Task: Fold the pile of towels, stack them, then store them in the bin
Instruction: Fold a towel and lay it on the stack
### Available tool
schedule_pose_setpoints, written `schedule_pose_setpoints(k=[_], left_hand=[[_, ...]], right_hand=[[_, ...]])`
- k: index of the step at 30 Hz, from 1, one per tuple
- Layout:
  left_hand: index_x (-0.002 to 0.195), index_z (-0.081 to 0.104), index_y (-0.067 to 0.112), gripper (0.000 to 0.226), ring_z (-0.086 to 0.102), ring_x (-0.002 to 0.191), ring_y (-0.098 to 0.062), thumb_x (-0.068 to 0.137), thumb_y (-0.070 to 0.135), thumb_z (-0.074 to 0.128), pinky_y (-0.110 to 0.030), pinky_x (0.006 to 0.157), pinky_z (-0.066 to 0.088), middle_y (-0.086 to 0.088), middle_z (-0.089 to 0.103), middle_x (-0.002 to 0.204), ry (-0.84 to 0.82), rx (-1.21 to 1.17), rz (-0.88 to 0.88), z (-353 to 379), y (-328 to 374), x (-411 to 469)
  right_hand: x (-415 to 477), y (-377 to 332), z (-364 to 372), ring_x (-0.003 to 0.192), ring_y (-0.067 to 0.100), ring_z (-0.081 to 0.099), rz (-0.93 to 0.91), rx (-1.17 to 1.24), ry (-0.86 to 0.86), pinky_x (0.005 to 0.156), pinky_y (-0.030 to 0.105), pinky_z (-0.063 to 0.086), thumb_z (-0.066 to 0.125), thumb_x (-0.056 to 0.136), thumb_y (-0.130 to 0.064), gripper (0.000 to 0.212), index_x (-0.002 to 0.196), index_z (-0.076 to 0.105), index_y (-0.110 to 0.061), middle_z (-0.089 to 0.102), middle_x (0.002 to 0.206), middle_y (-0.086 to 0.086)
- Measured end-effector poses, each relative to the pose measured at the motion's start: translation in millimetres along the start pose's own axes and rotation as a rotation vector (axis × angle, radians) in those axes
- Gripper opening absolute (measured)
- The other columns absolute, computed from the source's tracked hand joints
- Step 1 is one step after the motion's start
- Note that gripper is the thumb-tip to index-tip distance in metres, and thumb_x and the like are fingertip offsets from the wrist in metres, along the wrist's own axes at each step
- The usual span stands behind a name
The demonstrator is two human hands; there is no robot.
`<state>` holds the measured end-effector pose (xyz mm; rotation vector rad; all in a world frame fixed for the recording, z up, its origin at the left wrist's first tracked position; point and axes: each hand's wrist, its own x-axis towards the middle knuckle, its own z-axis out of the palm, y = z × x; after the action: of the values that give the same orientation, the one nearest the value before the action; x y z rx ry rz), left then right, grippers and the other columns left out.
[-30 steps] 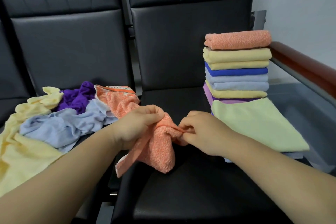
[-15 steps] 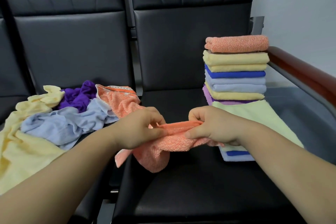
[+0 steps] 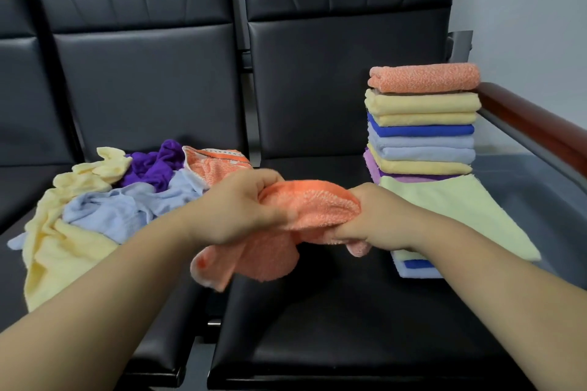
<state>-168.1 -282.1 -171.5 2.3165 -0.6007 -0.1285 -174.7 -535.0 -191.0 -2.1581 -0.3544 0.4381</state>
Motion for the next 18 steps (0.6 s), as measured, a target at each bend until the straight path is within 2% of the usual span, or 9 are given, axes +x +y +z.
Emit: schedule_pose_setpoints(k=[1,3,6,7,8,10,13,16,18], left_hand=[[0.089,0.068,0.022,0.028,0.064,0.076,-0.007,0.079,0.044,0.082,-0.027,0.070,0.052,0.010,0.067,0.081,-0.109,0.068,-0.021,-4,0,-2],[0.087,0.068,0.018,0.024,0.064,0.078,-0.002,0.082,0.036,0.083,-0.020,0.072,0.051,0.018,0.067,0.081,-0.257,0.176,-0.071,-6,-1,-7],[0.088,0.067,0.022,0.015,0.061,0.075,0.006,0.090,0.034,0.075,-0.016,0.075,0.047,0.028,0.065,0.075,-0.209,0.151,-0.085,-11,-4,-12],[0.094,0.068,0.023,0.018,0.067,0.080,-0.002,0.089,0.039,0.072,-0.030,0.081,0.054,0.018,0.070,0.084,-0.167,0.069,-0.092,-12,-6,-14],[0.100,0.068,0.022,0.024,0.072,0.087,-0.023,0.086,0.042,0.068,-0.049,0.081,0.058,0.003,0.073,0.090,-0.100,-0.015,-0.106,-14,-6,-15],[0.103,0.065,0.022,0.022,0.067,0.079,-0.053,0.087,0.037,0.063,-0.066,0.067,0.055,-0.025,0.068,0.091,0.029,-0.138,-0.134,-14,-6,-16],[0.105,0.065,0.024,0.025,0.066,0.077,-0.055,0.086,0.040,0.069,-0.073,0.065,0.053,-0.024,0.068,0.094,0.101,-0.223,-0.120,-13,2,-15],[0.098,0.069,0.025,0.046,0.068,0.083,-0.052,0.067,0.056,0.085,-0.069,0.071,0.055,-0.014,0.072,0.089,-0.023,-0.113,-0.091,-19,4,-16],[0.082,0.069,0.022,0.033,0.070,0.075,-0.035,0.071,0.046,0.089,-0.049,0.066,0.058,-0.006,0.071,0.076,-0.119,0.047,-0.119,-18,2,-17]], right_hand=[[-1,-2,-2,0.060,0.016,0.053,-0.027,-0.065,0.046,0.060,0.034,0.046,0.080,0.085,-0.019,0.026,0.077,0.061,-0.004,0.061,0.063,-0.001],[-1,-6,-7,0.070,0.011,0.068,-0.084,-0.121,0.174,0.071,0.036,0.059,0.083,0.082,-0.021,0.018,0.085,0.071,-0.009,0.073,0.075,-0.001],[-3,-10,-13,0.094,0.015,0.075,-0.138,0.080,0.171,0.090,0.043,0.062,0.090,0.077,-0.015,0.032,0.105,0.075,-0.021,0.079,0.098,-0.001],[-6,-11,-12,0.097,0.013,0.075,-0.138,0.097,0.116,0.091,0.040,0.061,0.092,0.076,-0.016,0.040,0.111,0.074,-0.024,0.079,0.102,-0.004],[-7,-11,-10,0.097,0.011,0.075,-0.129,0.064,0.055,0.090,0.036,0.061,0.093,0.075,-0.019,0.042,0.112,0.074,-0.025,0.079,0.103,-0.006],[-7,-9,-1,0.086,0.013,0.075,-0.081,-0.163,-0.005,0.084,0.037,0.062,0.092,0.075,-0.026,0.029,0.098,0.075,-0.020,0.078,0.090,-0.005],[-2,-4,10,0.081,0.027,0.074,0.031,-0.321,-0.027,0.081,0.044,0.059,0.089,0.074,-0.041,0.041,0.085,0.071,-0.006,0.073,0.076,0.005],[-3,-8,6,0.080,0.017,0.077,0.015,-0.178,0.003,0.078,0.030,0.063,0.089,0.078,-0.041,0.031,0.091,0.078,-0.015,0.079,0.084,0.000],[-7,-15,-1,0.080,0.012,0.077,-0.036,-0.057,0.109,0.074,0.023,0.060,0.087,0.082,-0.024,0.012,0.090,0.079,-0.020,0.080,0.084,-0.003]])
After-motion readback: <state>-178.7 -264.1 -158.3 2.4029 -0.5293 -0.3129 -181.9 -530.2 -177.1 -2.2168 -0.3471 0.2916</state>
